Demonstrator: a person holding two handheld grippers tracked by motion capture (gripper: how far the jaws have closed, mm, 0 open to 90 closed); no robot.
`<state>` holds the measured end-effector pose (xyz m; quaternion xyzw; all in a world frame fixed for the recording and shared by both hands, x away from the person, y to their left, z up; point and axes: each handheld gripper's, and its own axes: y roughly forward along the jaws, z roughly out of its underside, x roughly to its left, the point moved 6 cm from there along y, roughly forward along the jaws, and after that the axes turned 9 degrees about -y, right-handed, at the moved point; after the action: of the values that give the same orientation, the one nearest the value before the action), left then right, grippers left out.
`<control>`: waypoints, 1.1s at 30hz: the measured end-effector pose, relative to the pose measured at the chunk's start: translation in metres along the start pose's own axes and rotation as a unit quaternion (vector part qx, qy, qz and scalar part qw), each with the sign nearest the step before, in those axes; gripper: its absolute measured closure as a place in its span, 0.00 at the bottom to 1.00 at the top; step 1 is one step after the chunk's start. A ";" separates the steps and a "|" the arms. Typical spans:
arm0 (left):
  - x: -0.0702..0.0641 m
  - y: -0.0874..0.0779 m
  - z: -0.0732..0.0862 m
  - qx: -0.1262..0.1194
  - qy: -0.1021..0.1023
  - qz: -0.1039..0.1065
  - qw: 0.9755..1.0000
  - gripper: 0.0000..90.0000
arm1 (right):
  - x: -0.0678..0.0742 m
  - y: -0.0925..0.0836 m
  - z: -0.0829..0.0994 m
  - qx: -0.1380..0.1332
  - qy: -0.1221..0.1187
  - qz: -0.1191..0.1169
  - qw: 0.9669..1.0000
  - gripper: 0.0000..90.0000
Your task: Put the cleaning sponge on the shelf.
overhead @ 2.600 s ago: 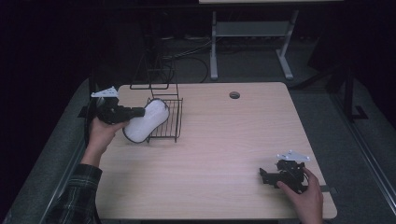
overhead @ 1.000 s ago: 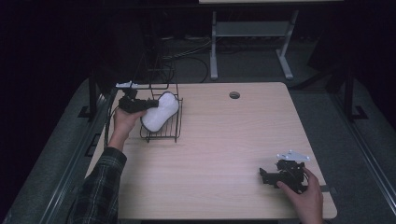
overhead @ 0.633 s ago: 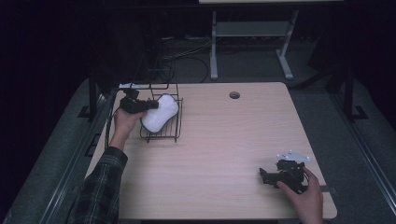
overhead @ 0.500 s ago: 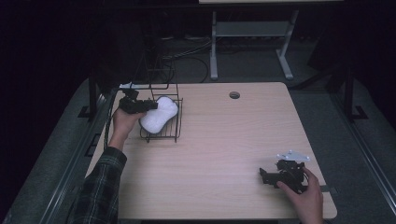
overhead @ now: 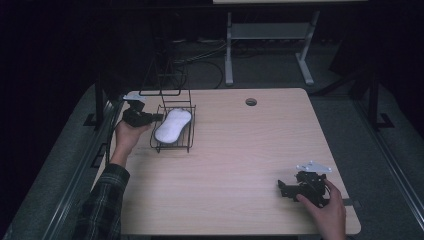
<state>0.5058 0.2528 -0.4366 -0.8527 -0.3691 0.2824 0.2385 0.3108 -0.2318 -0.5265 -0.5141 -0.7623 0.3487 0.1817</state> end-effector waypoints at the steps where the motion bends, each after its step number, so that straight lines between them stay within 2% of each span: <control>1: -0.001 0.000 0.002 0.001 0.000 0.000 1.000 1.00 | 0.000 0.000 0.000 0.000 0.000 0.000 1.000 0.00; 2: -0.003 0.001 0.005 0.007 -0.001 0.001 1.000 1.00 | 0.000 0.000 0.000 0.000 0.000 0.000 1.000 0.00; 4: -0.004 0.001 0.010 0.016 0.013 -0.004 1.000 1.00 | 0.000 0.000 0.000 0.000 0.000 0.000 1.000 0.00; 11: -0.009 0.008 0.030 0.035 0.013 -0.006 0.999 1.00 | 0.000 0.000 0.000 0.000 0.000 0.000 1.000 0.00; 13: -0.011 0.009 0.032 0.033 0.006 0.003 0.999 1.00 | 0.000 0.000 0.000 0.000 0.000 0.000 1.000 0.00; 17: -0.018 0.010 0.034 0.036 0.017 0.008 0.999 1.00 | 0.000 0.000 0.000 0.000 0.000 0.000 1.000 0.00; 26: -0.027 0.015 0.034 0.034 0.021 0.016 0.999 1.00 | 0.000 0.000 0.000 0.000 0.000 0.000 1.000 0.00; 33: -0.032 0.003 0.032 0.006 0.011 0.030 0.999 1.00 | 0.000 0.000 0.000 0.000 0.000 0.000 1.000 0.00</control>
<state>0.4679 0.2327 -0.4514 -0.8651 -0.3386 0.2821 0.2395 0.3108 -0.2318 -0.5265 -0.5141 -0.7622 0.3489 0.1818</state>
